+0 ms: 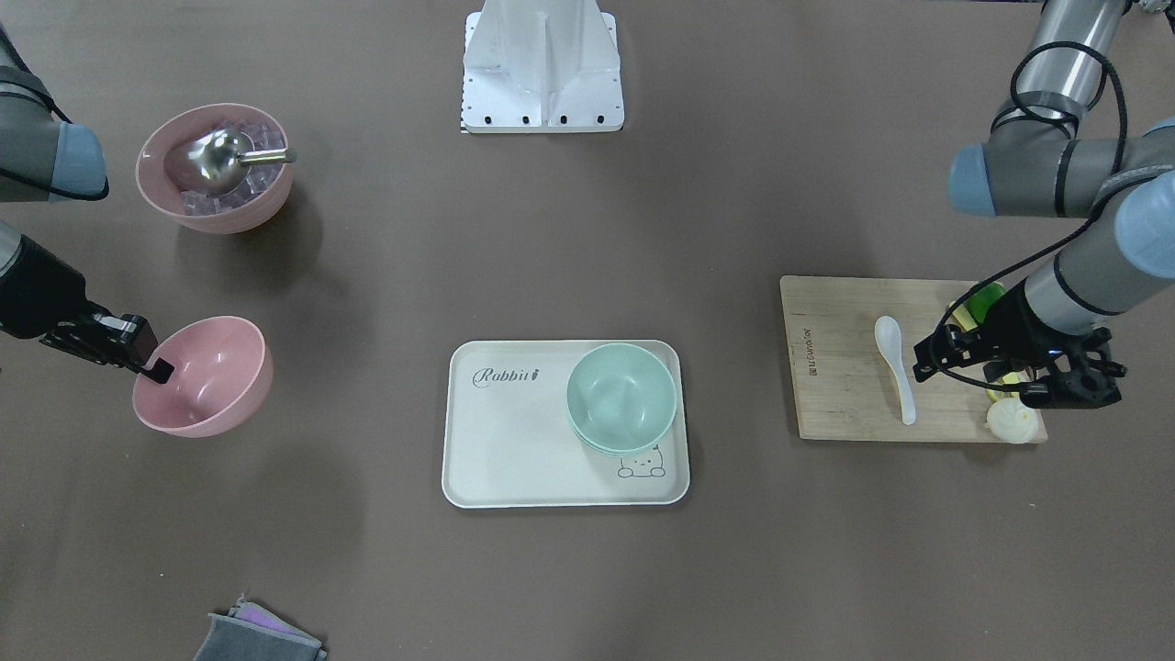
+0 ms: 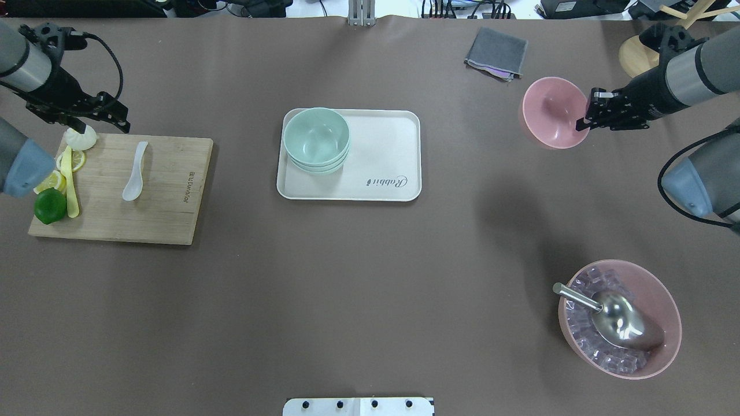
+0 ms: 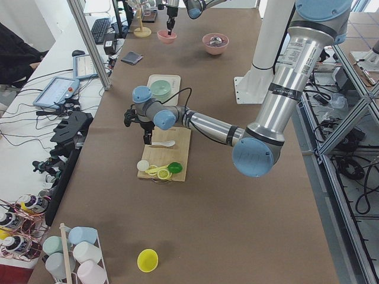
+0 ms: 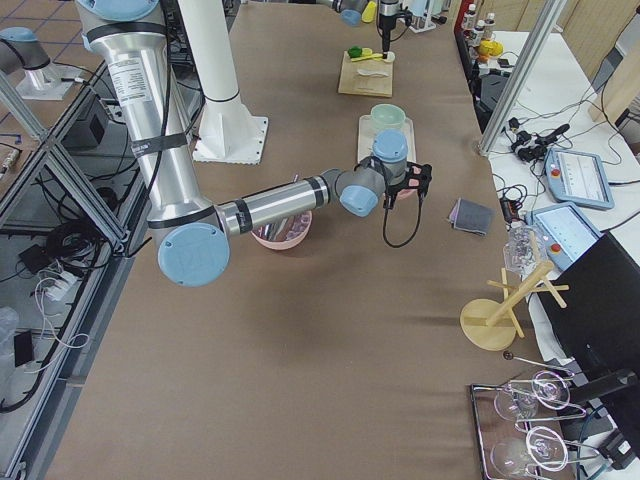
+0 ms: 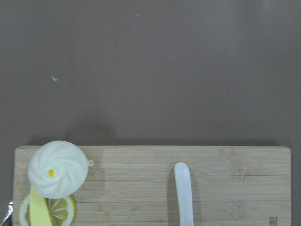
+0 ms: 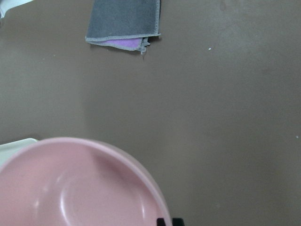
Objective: Stack pink bowl on green and place spoon
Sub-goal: 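Lift the pink bowl with the right gripper while the left gripper grasps the white spoon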
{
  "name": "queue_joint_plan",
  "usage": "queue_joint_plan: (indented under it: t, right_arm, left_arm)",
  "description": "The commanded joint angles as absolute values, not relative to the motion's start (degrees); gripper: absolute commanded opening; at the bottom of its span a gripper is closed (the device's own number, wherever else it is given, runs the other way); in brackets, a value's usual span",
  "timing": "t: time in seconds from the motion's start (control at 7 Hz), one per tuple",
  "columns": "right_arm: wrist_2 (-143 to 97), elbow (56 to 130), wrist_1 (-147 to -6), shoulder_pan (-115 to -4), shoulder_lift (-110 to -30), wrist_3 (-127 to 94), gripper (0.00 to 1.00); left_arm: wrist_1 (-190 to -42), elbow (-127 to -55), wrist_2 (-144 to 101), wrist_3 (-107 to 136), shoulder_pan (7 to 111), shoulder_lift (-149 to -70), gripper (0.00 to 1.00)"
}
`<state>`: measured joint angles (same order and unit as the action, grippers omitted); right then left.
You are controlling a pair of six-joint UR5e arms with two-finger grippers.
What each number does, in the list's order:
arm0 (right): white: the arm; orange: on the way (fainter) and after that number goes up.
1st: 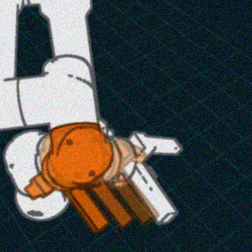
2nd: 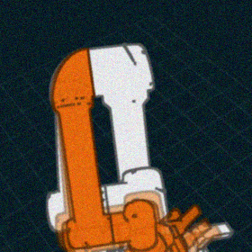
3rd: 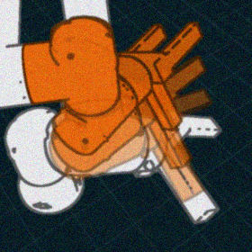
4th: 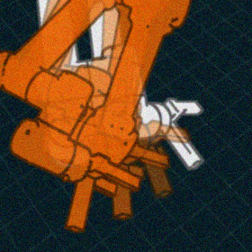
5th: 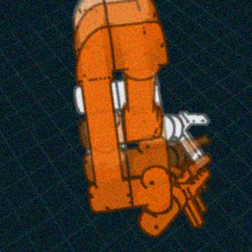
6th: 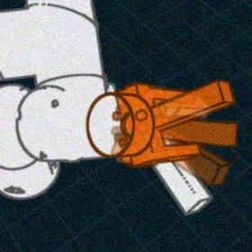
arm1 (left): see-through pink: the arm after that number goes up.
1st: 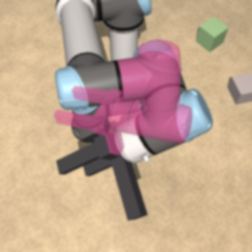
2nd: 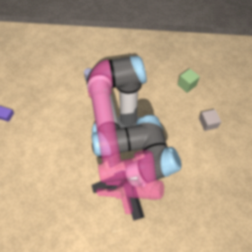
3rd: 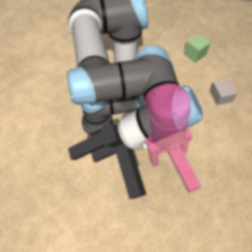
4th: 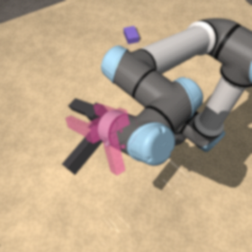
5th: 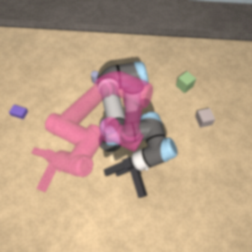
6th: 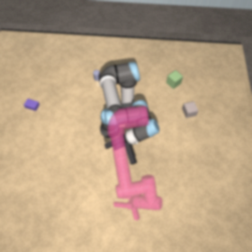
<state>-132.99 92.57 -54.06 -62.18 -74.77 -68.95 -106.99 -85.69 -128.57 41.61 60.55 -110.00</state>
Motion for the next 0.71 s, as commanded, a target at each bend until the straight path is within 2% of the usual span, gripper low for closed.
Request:
queue_joint_plan:
  t: [0.0, 0.43, 0.57]
  right_arm:
    - [-132.89, 92.2, -54.14, -61.97, -71.21, -73.89, 0.0]
    - [-132.8, 92.11, -54.05, -61.09, -69.53, -75.58, 0.0]
    - [-131.93, 92.11, -54.05, -60.91, -68.83, -75.67, 0.0]
  left_arm:
    - [-107.14, -84.3, -127.62, 42.8, 57.84, -110.3, 0.97]
    - [-107.66, -83.33, -123.14, 42.72, 54.67, -110.04, 0.94]
    - [-109.84, -81.67, -123.13, 42.71, 54.67, -109.95, 0.83]
